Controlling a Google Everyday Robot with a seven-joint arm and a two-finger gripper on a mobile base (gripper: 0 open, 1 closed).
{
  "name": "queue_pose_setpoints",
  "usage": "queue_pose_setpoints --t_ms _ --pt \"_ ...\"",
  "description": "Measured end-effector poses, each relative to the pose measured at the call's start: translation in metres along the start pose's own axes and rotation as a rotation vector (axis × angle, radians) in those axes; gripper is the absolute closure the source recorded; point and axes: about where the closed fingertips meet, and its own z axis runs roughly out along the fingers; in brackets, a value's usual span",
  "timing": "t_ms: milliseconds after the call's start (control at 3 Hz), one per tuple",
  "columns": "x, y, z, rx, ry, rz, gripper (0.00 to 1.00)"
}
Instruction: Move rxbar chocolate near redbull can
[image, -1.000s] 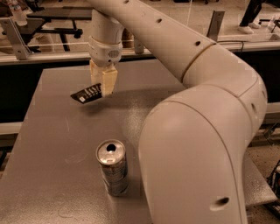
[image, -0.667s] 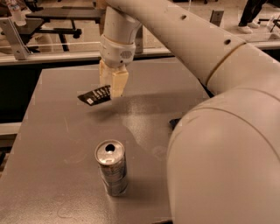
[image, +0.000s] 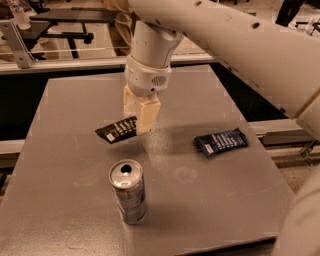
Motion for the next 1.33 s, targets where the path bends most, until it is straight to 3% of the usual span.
queue_pose_setpoints --t_ms 333,667,1000,1333 --pt "-0.009 0.043 0.006 -0.030 0.000 0.029 1.00" --pt "-0.016 0.065 0.010 -0.048 -0.002 0.039 1.00" --pt "-0.020 0.081 0.018 -0.069 0.000 0.048 0.85" --pt "-0.023 0.092 0.030 -0.097 -0.004 0.063 0.54"
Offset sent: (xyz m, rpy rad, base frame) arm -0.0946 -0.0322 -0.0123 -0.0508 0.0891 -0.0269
